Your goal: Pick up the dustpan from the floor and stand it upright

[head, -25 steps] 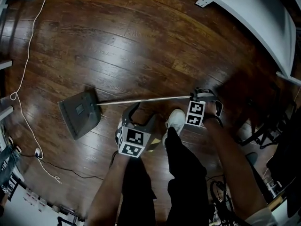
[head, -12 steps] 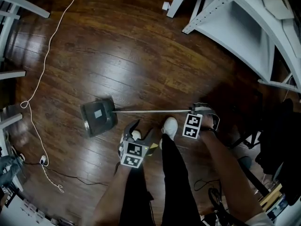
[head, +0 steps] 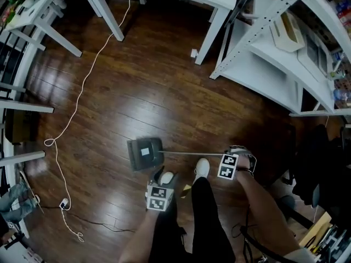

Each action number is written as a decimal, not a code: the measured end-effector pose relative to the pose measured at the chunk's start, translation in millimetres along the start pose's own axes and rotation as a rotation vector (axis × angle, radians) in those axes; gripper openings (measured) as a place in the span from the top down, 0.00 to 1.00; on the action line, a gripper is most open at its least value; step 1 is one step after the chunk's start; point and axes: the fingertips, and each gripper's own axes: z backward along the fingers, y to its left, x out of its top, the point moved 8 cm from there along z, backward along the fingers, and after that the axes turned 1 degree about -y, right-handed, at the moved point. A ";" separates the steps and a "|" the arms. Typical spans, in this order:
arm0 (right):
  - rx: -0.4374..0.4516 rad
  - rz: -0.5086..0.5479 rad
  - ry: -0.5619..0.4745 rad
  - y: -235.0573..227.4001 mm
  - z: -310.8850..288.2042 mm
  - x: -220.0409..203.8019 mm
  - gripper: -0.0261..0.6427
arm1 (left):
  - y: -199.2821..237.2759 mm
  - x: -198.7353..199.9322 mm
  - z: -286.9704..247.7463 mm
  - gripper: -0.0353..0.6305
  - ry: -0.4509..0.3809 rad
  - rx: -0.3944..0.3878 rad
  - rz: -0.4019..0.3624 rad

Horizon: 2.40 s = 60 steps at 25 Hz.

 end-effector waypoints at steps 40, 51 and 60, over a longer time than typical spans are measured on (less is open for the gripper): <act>-0.395 -0.811 -1.063 137.2 370.8 102.4 0.57 | -38.2 112.6 241.6 0.52 -0.473 0.047 -0.027; -0.685 -0.912 -1.343 300.9 460.7 -5.0 0.50 | -213.1 87.4 345.6 0.53 -0.697 0.050 -0.189; -0.729 -0.965 -1.393 385.3 496.9 -34.0 0.50 | -314.2 33.4 409.5 0.53 -0.710 0.003 -0.279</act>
